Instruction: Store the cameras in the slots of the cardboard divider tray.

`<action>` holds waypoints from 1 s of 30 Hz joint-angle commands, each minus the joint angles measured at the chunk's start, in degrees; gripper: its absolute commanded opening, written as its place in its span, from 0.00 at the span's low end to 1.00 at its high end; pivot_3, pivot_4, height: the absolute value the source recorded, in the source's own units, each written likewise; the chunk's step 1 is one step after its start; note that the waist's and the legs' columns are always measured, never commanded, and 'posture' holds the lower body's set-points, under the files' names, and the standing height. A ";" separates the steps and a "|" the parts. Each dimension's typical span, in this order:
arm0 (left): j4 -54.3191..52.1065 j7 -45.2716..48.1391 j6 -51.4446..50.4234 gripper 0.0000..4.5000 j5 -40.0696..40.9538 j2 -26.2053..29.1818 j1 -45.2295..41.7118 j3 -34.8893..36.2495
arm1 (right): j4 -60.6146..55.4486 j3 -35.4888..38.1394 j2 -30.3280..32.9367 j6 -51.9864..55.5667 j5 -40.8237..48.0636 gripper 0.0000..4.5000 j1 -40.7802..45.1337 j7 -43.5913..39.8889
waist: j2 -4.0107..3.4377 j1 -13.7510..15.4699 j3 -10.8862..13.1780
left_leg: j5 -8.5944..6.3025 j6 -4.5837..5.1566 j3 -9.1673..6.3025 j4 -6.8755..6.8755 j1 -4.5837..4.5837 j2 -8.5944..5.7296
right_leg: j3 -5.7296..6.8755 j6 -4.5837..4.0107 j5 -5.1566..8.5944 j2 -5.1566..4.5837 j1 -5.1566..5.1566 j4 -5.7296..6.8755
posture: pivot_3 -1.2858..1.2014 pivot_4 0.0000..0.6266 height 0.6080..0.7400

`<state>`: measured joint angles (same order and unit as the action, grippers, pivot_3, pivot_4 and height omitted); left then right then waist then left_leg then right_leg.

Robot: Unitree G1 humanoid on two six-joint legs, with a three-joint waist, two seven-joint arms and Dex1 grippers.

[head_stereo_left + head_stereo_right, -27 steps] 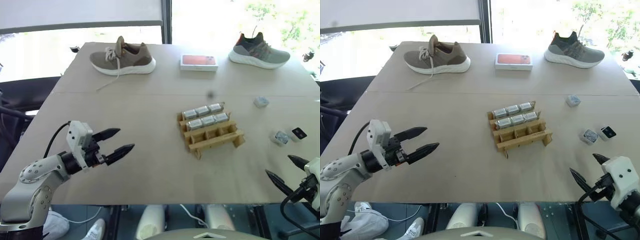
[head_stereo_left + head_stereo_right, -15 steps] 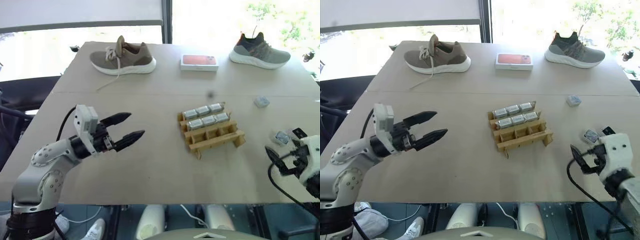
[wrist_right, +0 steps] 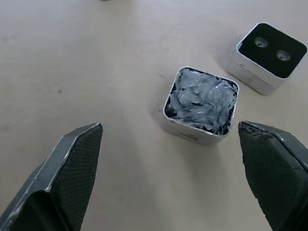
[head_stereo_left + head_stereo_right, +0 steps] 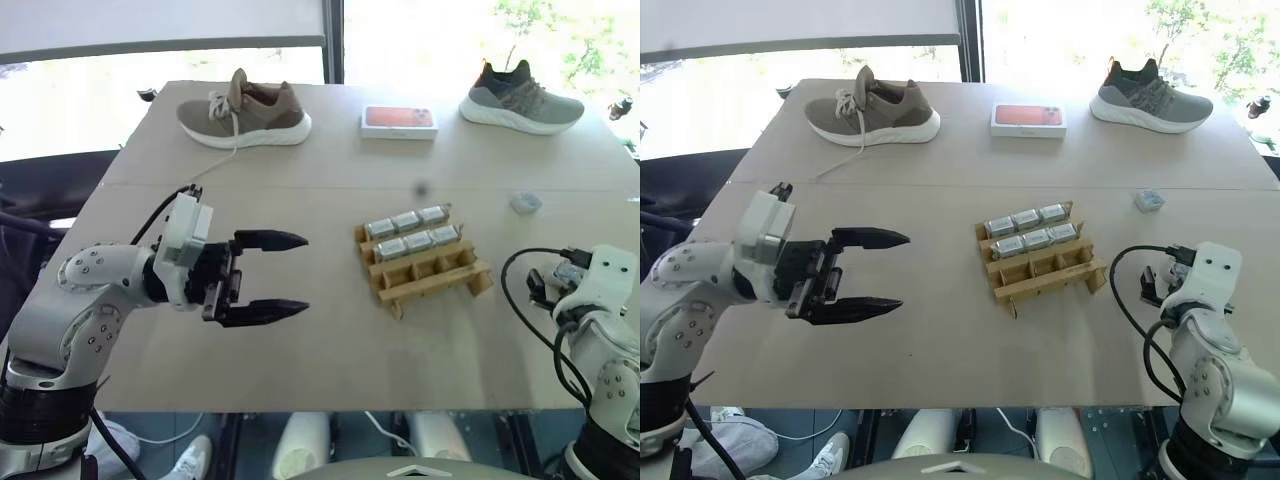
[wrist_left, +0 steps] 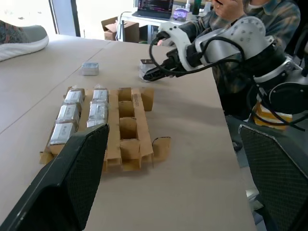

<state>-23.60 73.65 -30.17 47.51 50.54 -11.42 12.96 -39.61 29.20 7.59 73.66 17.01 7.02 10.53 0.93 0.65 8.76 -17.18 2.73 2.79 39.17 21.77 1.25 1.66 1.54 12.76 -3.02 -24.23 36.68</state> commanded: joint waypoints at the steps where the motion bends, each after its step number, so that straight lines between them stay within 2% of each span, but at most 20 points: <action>1: -1.19 0.50 -0.36 0.99 1.41 0.68 -0.67 0.48 | 2.42 0.82 -0.31 -1.63 -3.64 0.99 2.48 2.82 | 0.00 -0.07 0.00 | 0.00 0.00 0.00 0.00 0.00 0.00 | 0.00 0.01 -0.01 0.01 0.00 0.00 | 0.52 0.24 1.00; 8: -1.67 -0.29 -0.36 0.99 1.81 0.51 -0.23 1.96 | 7.62 0.52 -1.62 -4.72 -6.14 0.99 5.35 3.13 | -0.03 -0.29 0.02 | 0.00 0.01 -0.01 -0.01 0.00 0.02 | -0.01 0.02 -0.01 0.04 -0.02 0.01 | 0.52 0.24 1.00; 14: -1.91 -1.47 -0.29 1.00 2.21 0.30 0.85 2.96 | 9.48 -0.13 -1.45 -7.62 -7.67 0.41 5.65 2.93 | -0.04 -0.73 0.02 | -0.03 0.05 -0.01 -0.01 0.01 0.02 | -0.02 0.03 -0.01 0.03 -0.02 0.00 | 0.52 0.24 1.00; 16: -2.43 -4.85 -1.80 1.00 2.33 -0.26 0.63 2.74 | 9.24 -1.33 -0.30 -7.99 -8.43 0.41 4.81 2.24 | -0.04 -0.89 0.02 | -0.03 0.05 -0.01 -0.02 0.01 0.02 | -0.03 0.03 -0.01 0.03 -0.02 0.00 | 0.52 0.24 1.00; 19: -4.39 -14.52 -7.62 1.00 4.62 -1.38 -0.36 2.25 | 5.06 -9.64 8.66 -11.88 -10.47 0.41 -0.42 -4.33 | -0.08 -0.97 0.05 | -0.03 0.06 -0.04 -0.01 0.02 0.02 | -0.10 0.03 -0.01 0.00 -0.02 0.00 | 0.52 0.24 1.00; 22: -7.21 -28.55 -17.57 1.00 6.28 -0.80 -3.04 1.70 | -2.53 -15.76 17.97 -25.87 -5.83 0.41 -5.39 -20.47 | -0.12 -1.22 0.14 | -0.05 0.09 -0.04 -0.01 0.05 -0.02 | -0.22 0.09 0.00 -0.06 -0.01 -0.06 | 0.52 0.24 1.00; 24: -3.68 -34.87 -28.04 1.00 18.91 -0.73 -8.12 0.60 | -8.31 -19.88 25.48 -31.94 -4.29 0.41 -6.83 -30.27 | -0.09 -1.52 0.19 | -0.14 0.25 -0.07 0.00 0.03 0.03 | -0.22 0.12 0.00 0.03 -0.01 -0.04 | 0.52 0.24 1.00; 26: 3.03 -40.68 -34.61 1.00 31.21 -3.69 -14.04 -1.10 | -10.88 -25.49 31.44 -37.17 -5.01 0.41 -4.69 -36.85 | 0.00 -1.55 0.19 | -0.15 0.26 -0.14 0.00 -0.04 0.07 | -0.18 0.15 0.01 0.07 0.02 0.04 | 0.52 0.24 1.00; 30: 10.09 -51.58 -39.77 1.00 38.30 -8.68 -20.76 -4.98 | -8.44 -34.48 33.44 -43.86 -7.35 0.41 4.12 -41.71 | 0.18 -1.46 0.22 | -0.14 0.25 -0.24 0.03 -0.22 0.10 | -0.07 0.34 0.13 0.13 0.22 0.07 | 0.52 0.24 1.00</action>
<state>-15.82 26.60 -68.32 81.43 43.73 -29.76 9.07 -48.93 -1.94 40.77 33.58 11.39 7.04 -28.75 1.11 -0.81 8.98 -17.31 2.96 2.55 39.22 21.55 1.33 1.58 1.85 12.87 -2.90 -24.00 36.75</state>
